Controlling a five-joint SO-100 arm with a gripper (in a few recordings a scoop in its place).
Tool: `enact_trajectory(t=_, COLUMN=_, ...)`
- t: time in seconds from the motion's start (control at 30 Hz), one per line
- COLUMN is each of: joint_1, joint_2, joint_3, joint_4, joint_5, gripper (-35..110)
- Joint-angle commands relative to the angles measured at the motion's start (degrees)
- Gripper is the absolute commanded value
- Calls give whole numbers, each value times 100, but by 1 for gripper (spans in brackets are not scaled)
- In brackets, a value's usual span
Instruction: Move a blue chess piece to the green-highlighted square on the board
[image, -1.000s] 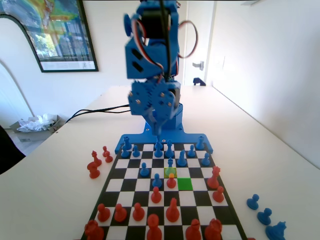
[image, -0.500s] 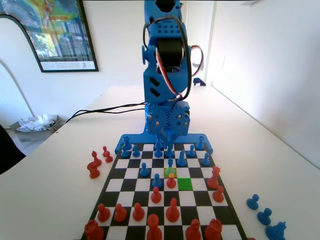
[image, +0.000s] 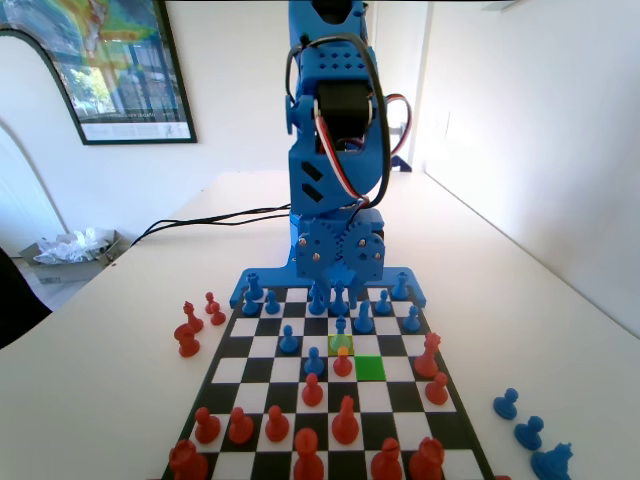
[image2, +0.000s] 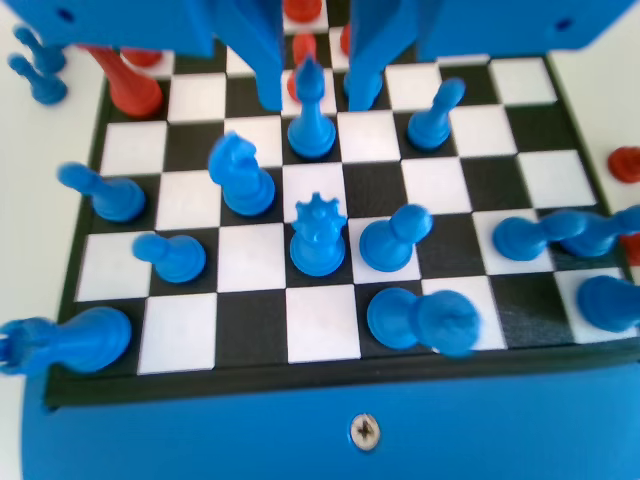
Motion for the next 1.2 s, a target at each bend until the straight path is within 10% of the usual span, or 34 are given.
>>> enact_trajectory(t=0.0, joint_1=-70, joint_2=-88, joint_3=-466, joint_4=-18, joint_5=-79, gripper=10)
enact_trajectory(t=1.17, joint_1=-79, joint_2=-598, joint_3=-167, joint_4=-773, joint_5=-272, gripper=1)
